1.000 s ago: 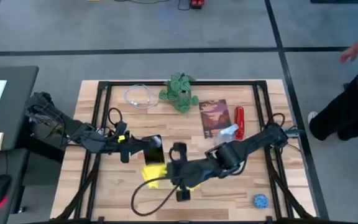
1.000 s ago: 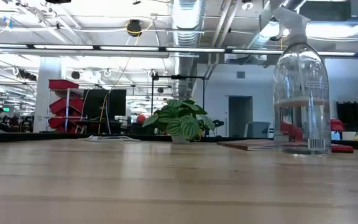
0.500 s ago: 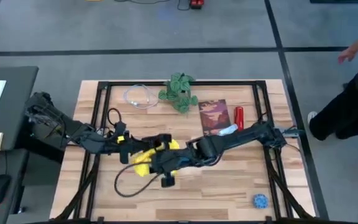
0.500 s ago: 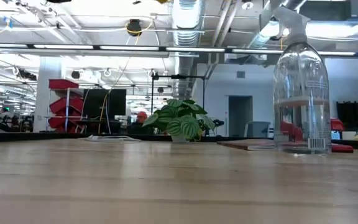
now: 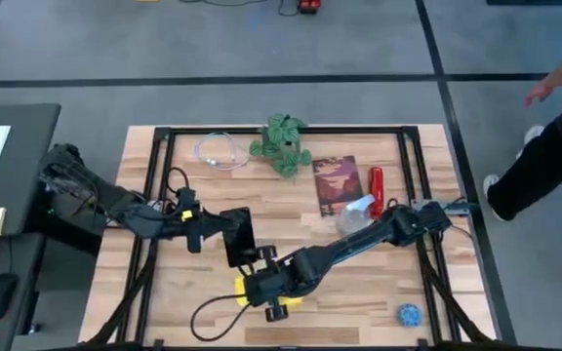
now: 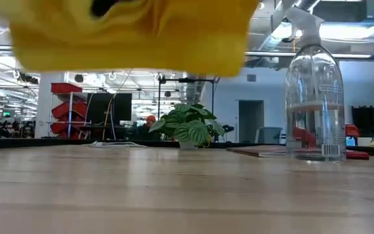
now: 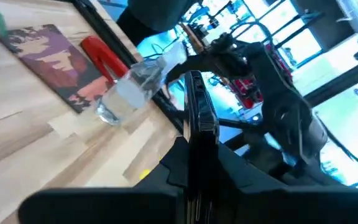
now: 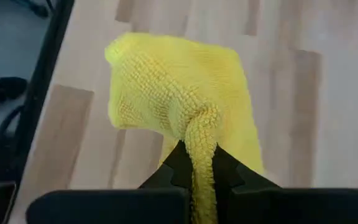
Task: Apply microfiber cloth
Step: Wipe the back of the cellphone with the yellow microfiber cloth
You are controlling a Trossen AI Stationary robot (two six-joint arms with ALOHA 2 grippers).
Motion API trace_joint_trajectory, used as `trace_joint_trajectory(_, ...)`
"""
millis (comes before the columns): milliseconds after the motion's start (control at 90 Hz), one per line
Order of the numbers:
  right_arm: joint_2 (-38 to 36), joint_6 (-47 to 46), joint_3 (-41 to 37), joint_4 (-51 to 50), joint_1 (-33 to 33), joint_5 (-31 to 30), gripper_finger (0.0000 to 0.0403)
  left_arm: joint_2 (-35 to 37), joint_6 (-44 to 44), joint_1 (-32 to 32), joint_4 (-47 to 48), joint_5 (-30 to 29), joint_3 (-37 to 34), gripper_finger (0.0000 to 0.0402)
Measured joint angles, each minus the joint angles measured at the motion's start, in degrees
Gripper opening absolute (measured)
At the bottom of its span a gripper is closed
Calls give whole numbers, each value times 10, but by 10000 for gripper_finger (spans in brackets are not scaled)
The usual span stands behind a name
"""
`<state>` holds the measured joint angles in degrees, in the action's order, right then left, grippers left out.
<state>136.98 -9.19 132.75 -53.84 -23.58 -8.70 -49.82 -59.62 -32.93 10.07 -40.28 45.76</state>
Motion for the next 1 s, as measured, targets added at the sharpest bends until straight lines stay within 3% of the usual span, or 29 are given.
trace_joint_trajectory(467,76,45,2,161,16,28,0,84,-61,-13,171,1,0,11)
trace_joint_trajectory(678,116,32,-1,147,39,22,10,108,-62,-13,208,6,-1,11)
trace_joint_trajectory(811,130,1,0,148,48,54,58,111,-55,-13,211,8,-1,11)
trace_joint_trajectory(1000,107,-30,12,93,61,170,176,110,-47,-13,216,12,-1,11)
